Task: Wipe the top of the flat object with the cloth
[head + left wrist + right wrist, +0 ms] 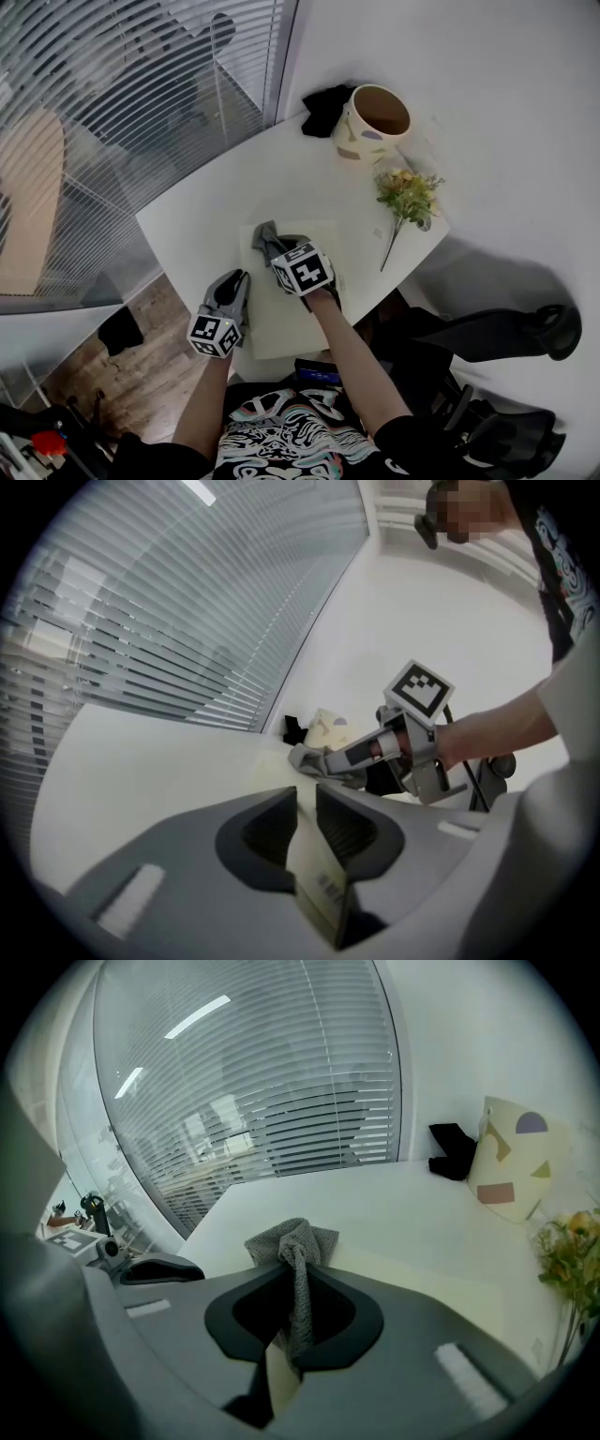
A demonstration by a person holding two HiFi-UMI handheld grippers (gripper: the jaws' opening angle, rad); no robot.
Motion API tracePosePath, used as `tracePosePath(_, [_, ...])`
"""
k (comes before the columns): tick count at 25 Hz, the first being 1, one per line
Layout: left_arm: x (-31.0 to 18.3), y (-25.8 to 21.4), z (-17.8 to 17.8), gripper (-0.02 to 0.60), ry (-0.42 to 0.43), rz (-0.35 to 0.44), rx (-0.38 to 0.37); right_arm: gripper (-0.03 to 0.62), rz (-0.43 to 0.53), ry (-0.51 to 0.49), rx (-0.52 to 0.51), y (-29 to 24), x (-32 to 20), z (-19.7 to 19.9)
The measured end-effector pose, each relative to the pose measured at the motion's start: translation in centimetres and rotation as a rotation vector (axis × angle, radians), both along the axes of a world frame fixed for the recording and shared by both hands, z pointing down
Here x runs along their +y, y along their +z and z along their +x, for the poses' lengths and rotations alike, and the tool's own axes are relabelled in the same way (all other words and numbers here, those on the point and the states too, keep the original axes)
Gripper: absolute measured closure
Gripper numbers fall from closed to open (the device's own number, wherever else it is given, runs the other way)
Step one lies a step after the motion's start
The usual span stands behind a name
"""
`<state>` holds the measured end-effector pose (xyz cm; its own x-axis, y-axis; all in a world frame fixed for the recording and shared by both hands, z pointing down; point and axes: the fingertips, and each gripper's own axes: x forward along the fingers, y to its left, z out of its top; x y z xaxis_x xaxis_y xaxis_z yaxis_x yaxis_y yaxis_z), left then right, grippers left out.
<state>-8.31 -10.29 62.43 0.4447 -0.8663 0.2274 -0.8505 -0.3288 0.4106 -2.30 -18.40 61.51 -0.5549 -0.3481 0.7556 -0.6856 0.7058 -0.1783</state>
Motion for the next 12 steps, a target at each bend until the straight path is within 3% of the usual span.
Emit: tracePosePath(12, [-0.1,0.0,0.0,0.468,-0.005,0.006,-0.004,0.577,0.003,0.056,0.000,0.1,-0.5,3.1])
